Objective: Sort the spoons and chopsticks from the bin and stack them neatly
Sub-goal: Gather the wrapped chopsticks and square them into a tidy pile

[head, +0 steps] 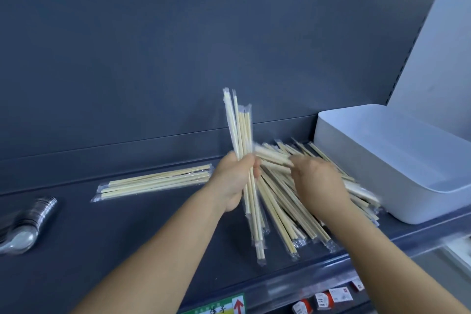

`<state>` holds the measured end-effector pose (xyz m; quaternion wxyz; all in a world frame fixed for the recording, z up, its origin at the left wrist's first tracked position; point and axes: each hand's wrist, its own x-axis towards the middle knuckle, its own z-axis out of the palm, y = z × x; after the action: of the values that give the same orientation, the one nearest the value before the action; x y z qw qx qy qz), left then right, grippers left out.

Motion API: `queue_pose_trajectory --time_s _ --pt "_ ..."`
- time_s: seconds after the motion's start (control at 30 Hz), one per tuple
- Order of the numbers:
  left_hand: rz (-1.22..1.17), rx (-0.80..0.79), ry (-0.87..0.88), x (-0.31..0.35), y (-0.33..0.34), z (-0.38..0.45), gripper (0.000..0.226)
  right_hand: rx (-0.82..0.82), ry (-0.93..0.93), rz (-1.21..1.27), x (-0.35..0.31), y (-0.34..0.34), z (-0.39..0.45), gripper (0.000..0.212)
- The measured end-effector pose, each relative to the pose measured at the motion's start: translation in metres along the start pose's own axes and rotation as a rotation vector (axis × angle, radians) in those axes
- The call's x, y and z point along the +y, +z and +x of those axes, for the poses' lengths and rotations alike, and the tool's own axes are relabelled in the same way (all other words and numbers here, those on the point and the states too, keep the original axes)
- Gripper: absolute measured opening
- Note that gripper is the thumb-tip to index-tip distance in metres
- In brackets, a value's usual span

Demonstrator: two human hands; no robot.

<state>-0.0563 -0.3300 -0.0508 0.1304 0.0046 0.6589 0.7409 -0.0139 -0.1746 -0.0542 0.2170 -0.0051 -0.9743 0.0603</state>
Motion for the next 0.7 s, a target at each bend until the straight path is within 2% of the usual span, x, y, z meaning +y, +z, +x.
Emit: queue_pose_trajectory --time_s 0.1,0.2,0.27,0.4,0.5,0.6,0.7 --pt "-0.034 -0.008 0.147 0.025 -0.006 -0.009 0.009 0.092 -0.015 0.205 -0.018 -0.024 0.018 0.017" --pt "0.015 -0.045 0.279 0.043 -0.02 -0.018 0.011 -0.02 -0.012 0.744 -0.056 -0.039 0.033 0.02" --pt "0.006 -0.082 0.321 0.049 -0.033 -0.025 0.017 -0.119 -0.022 0.995 -0.083 -0.039 0.037 0.023" --pt "-0.056 -0.065 0.323 0.047 -0.063 -0.04 0.023 -0.281 -0.119 1.185 -0.123 -0.024 0.033 0.03" --pt "0.005 -0.015 0.277 0.036 -0.084 -0.05 0.025 -0.454 -0.219 1.255 -0.146 -0.005 0.021 0.033" --pt "0.131 -0.018 0.272 0.026 -0.103 -0.061 0.025 -0.477 -0.308 1.31 -0.16 0.006 0.013 0.028" --pt "0.241 -0.092 0.31 0.038 -0.122 -0.073 0.027 -0.507 -0.376 1.332 -0.166 0.004 0.017 0.022"
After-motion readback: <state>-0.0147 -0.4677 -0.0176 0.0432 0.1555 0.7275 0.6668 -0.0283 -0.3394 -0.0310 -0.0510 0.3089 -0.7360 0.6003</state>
